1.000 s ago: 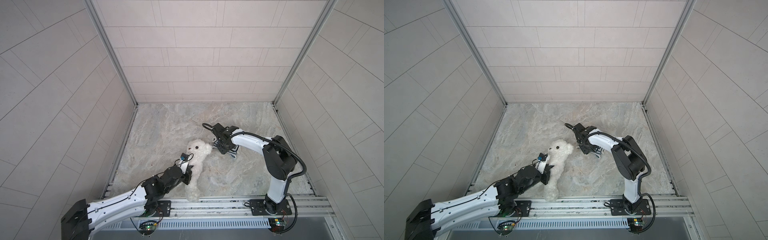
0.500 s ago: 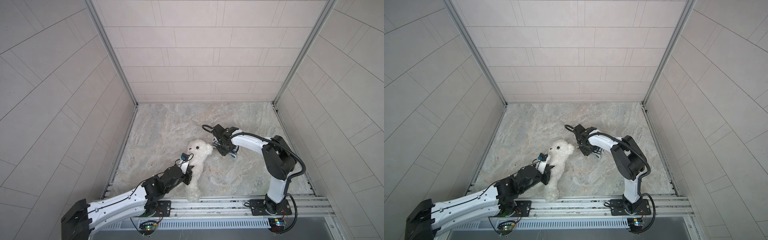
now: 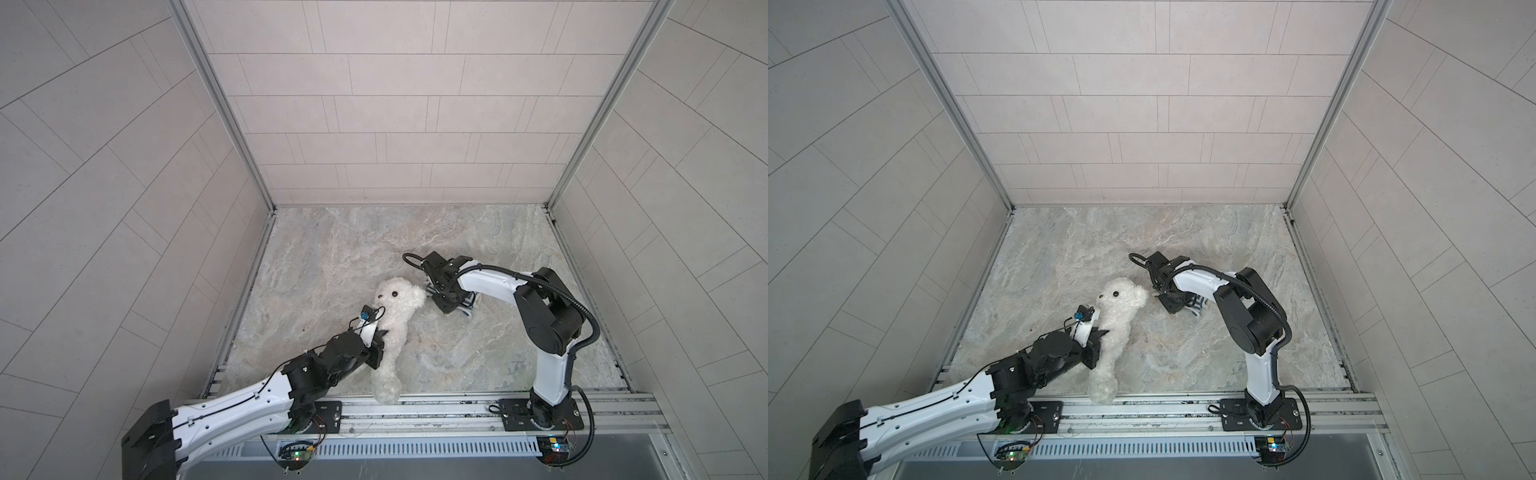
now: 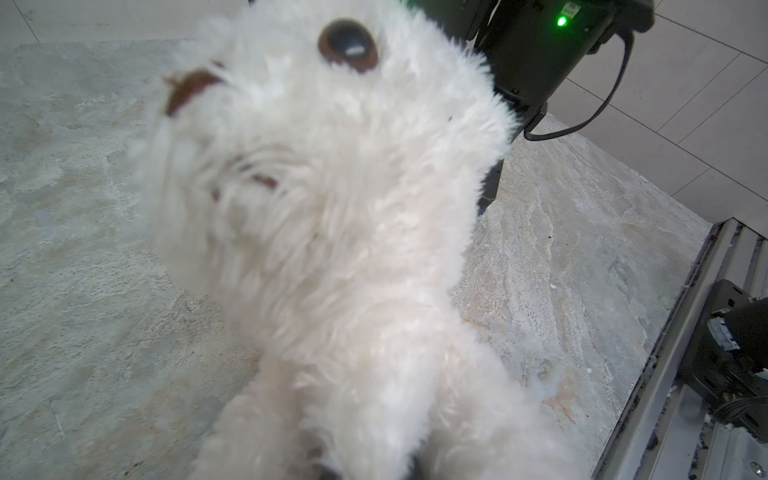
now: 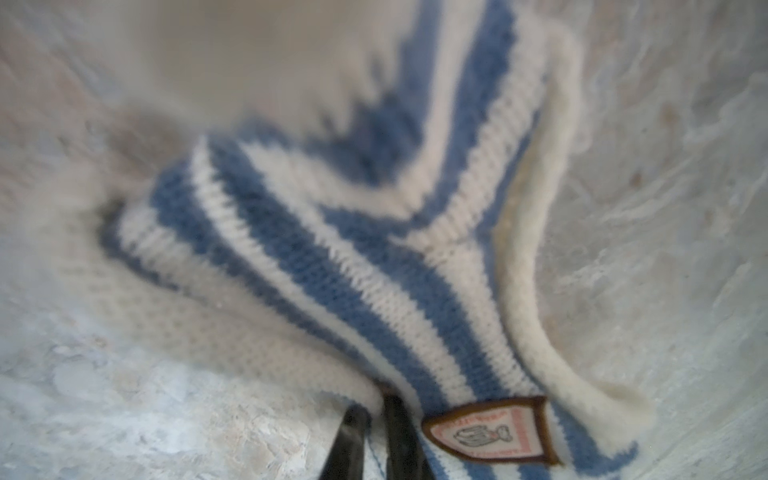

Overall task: Dress the teddy bear
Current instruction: 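Lower the sweater's neck opening over the bear's head with the right gripper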

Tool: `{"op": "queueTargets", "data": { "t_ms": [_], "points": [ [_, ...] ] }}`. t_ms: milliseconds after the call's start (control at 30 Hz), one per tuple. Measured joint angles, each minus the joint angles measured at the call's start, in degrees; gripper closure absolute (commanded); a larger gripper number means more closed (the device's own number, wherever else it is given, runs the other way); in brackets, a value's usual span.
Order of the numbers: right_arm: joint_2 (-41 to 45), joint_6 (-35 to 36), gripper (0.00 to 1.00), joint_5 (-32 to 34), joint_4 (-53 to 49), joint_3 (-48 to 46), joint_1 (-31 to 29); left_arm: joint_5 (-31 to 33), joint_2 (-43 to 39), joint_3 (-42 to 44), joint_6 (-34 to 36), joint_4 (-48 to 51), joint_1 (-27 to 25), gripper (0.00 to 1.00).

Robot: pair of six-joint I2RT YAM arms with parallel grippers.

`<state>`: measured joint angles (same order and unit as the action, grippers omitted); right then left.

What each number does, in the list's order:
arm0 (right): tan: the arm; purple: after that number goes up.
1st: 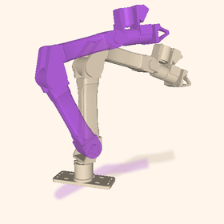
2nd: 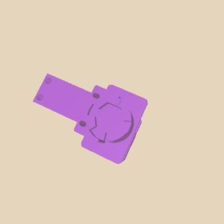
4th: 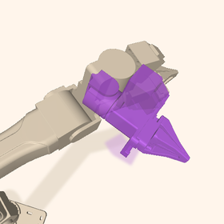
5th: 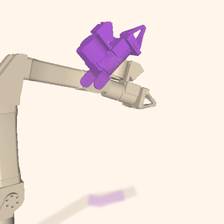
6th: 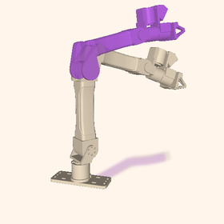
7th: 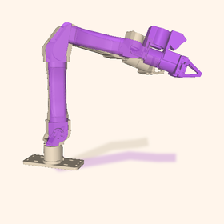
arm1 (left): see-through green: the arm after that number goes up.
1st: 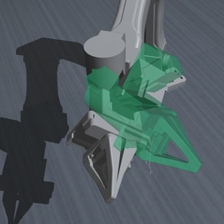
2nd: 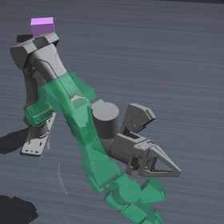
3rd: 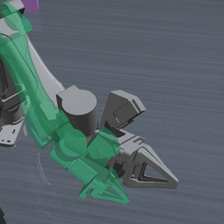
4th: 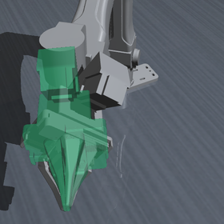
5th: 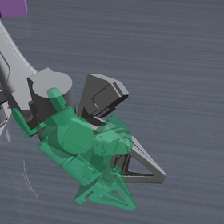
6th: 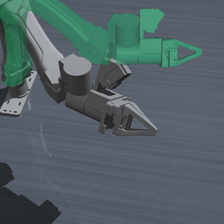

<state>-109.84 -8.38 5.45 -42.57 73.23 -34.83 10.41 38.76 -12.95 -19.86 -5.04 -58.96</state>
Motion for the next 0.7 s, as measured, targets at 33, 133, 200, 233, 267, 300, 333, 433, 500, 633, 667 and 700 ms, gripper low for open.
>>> {"op": "queueTargets", "data": {
  "t_ms": [33,133,200,233,267,300,333,433,500,633,667,700],
  "points": [
    [0.02,-0.09,0.98,0.09,0.09,0.0,0.02,0.07,-0.24,0.0,0.02,0.2,0.0,1.0],
    [0.31,-0.11,1.0,0.17,0.24,-0.15,0.04,0.42,-0.76,0.0,0.28,1.2,0.0,1.0],
    [1.11,-0.24,1.0,0.09,0.24,-0.42,0.04,0.7,-0.96,-0.02,0.44,2.05,0.0,1.0],
    [1.9,-0.44,1.0,-0.17,0.22,-0.63,0.04,0.87,-0.96,-0.04,0.63,2.43,0.0,1.0],
    [2.89,-0.61,1.0,-0.57,0.17,-0.85,0.04,0.94,-0.92,-0.11,0.87,2.82,0.0,1.0],
    [4.17,-0.74,1.0,-1.09,0.2,-1.07,0.04,0.96,-0.83,-0.24,1.27,3.19,0.0,1.0],
    [5.73,-0.92,1.0,-1.84,0.22,-1.36,0.09,0.81,-0.7,-0.44,1.57,3.43,0.0,1.0],
    [10.1,-1.6,1.0,-3.98,0.48,-1.6,0.13,-0.37,0.31,-1.14,2.64,3.63,0.0,1.0],
    [12.41,-2.14,1.0,-5.38,0.9,-1.6,0.13,-1.66,1.07,-1.42,3.23,3.63,-0.07,1.0],
    [14.64,-3.02,1.0,-8.13,1.92,-2.19,0.11,-4.15,2.91,-1.73,4.11,3.5,-1.42,1.0],
    [14.86,-3.19,1.0,-8.79,2.08,-2.51,0.11,-4.74,3.82,-1.84,4.31,3.39,-2.1,1.0],
    [15.04,-3.32,1.0,-9.44,2.19,-2.89,0.11,-5.31,4.96,-1.99,4.44,3.17,-2.75,1.0]
  ]
}}
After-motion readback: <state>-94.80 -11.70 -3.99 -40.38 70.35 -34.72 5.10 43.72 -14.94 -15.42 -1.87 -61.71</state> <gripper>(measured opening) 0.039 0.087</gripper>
